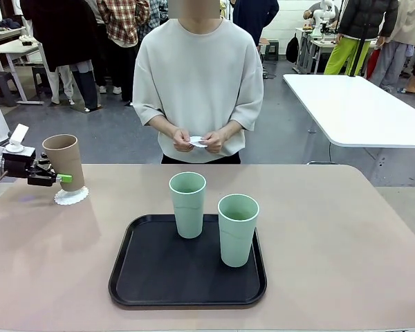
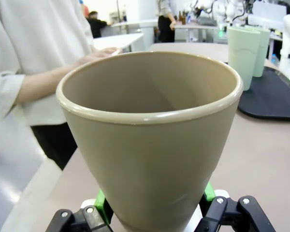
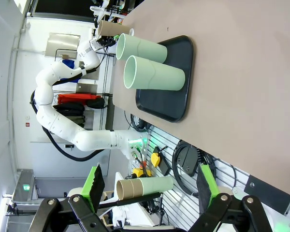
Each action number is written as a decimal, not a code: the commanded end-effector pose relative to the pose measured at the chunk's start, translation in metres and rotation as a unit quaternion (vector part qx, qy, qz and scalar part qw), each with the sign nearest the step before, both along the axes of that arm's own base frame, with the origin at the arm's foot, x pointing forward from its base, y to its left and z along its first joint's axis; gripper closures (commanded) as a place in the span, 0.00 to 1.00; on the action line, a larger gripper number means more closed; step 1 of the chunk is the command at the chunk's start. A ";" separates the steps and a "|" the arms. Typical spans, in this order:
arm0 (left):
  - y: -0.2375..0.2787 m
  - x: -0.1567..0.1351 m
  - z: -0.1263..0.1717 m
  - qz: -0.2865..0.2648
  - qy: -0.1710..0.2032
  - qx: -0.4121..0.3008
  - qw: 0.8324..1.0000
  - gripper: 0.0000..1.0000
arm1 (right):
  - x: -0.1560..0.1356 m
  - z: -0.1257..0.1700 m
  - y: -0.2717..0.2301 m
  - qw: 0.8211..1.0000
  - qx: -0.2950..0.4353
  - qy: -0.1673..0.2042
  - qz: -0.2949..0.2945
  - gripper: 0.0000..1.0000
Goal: Place coasters on the table and set cups on them.
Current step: Pick up one Reusable plastic cup and place it on a coaster set by the human, then take one Reusable plastic cup from the Flat Tray and place it on a coaster set by the human.
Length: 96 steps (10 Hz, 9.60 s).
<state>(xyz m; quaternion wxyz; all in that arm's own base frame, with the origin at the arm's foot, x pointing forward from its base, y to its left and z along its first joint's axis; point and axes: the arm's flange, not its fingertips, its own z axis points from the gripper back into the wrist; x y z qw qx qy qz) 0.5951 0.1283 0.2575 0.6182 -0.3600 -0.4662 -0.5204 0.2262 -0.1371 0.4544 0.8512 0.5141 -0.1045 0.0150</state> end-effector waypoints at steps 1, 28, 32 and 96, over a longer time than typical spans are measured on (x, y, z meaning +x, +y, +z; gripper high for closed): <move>0.006 0.009 0.002 -0.006 0.027 0.003 1.000 0.17 | 0.002 0.000 -0.001 1.000 0.010 -0.009 0.002 0.00; 0.007 -0.003 -0.024 -0.058 0.056 0.005 0.997 0.00 | 0.002 0.000 -0.001 1.000 0.010 -0.009 0.002 0.00; 0.013 0.005 -0.027 -0.041 0.052 0.052 0.996 0.00 | 0.002 0.000 -0.001 1.000 0.010 -0.009 0.002 0.00; 0.062 -0.239 0.206 0.143 0.580 -0.068 0.799 0.00 | 0.002 0.000 -0.001 1.000 0.010 -0.009 0.002 0.00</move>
